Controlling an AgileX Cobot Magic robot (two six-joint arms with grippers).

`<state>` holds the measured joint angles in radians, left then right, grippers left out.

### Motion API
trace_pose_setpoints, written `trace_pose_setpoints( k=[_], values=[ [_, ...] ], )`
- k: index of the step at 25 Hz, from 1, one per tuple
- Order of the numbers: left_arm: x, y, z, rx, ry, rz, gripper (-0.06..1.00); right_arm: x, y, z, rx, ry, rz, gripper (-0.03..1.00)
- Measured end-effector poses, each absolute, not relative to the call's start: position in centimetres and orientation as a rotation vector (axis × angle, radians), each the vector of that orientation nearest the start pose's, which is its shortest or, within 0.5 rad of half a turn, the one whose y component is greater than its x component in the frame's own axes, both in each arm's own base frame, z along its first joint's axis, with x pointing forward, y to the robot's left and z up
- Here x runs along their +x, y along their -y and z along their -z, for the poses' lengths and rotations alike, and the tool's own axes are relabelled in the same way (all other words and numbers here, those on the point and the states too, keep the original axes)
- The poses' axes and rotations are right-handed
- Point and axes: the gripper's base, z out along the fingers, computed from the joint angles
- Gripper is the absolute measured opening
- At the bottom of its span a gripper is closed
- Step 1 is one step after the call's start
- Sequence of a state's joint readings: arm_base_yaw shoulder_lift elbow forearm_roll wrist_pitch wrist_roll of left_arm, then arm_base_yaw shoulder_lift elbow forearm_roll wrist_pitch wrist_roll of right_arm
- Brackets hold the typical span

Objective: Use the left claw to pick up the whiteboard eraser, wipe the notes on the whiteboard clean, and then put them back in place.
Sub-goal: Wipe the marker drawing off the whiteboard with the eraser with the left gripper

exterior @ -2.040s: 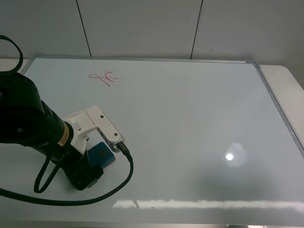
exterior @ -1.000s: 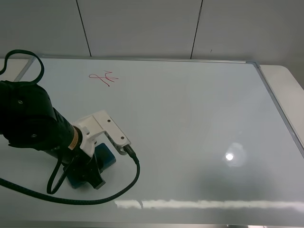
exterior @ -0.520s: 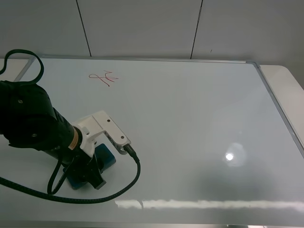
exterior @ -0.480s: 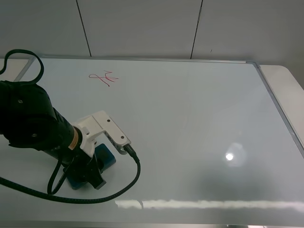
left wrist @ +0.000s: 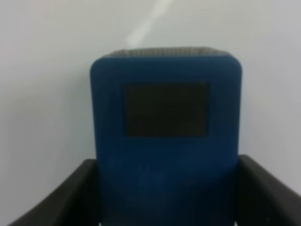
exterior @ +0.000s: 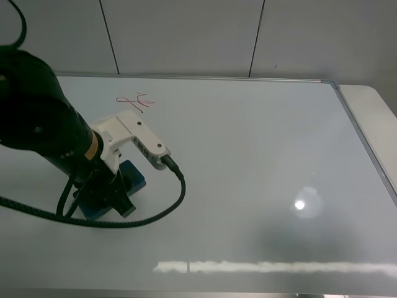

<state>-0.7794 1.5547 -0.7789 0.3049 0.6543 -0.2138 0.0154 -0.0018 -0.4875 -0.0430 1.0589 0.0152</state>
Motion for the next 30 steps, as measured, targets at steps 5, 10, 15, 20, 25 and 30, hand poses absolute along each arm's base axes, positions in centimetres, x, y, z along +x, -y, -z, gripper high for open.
trace_pose_setpoints(
  k=[5,10,15,20,25,30],
  values=[
    [24.9,15.9,-22.5,0.906,-2.583,-0.197,0.55,-0.4,0.3,-27.4,0.001,-2.053,0.033,0.99],
    [29.5,12.8,-25.3,0.727,-2.476,-0.181,0.55,-0.4,0.3,-27.4,0.001,-2.053,0.033,0.99],
    [34.0,8.6,-23.3,0.611,-2.532,-0.210,0.55,-0.4,0.3,-27.4,0.001,-2.053,0.033,0.99],
    [39.2,6.1,-21.5,0.549,-2.601,-0.167,0.55,-0.4,0.3,-27.4,0.001,-2.053,0.033,0.99],
    [43.5,5.2,-19.0,0.515,-2.680,-0.090,0.55,-0.4,0.3,-27.4,0.001,-2.053,0.033,0.99],
    [46.7,5.2,-16.9,0.510,-2.720,-0.070,0.55,-0.4,0.3,-27.4,0.001,-2.053,0.033,0.99]
  ],
)
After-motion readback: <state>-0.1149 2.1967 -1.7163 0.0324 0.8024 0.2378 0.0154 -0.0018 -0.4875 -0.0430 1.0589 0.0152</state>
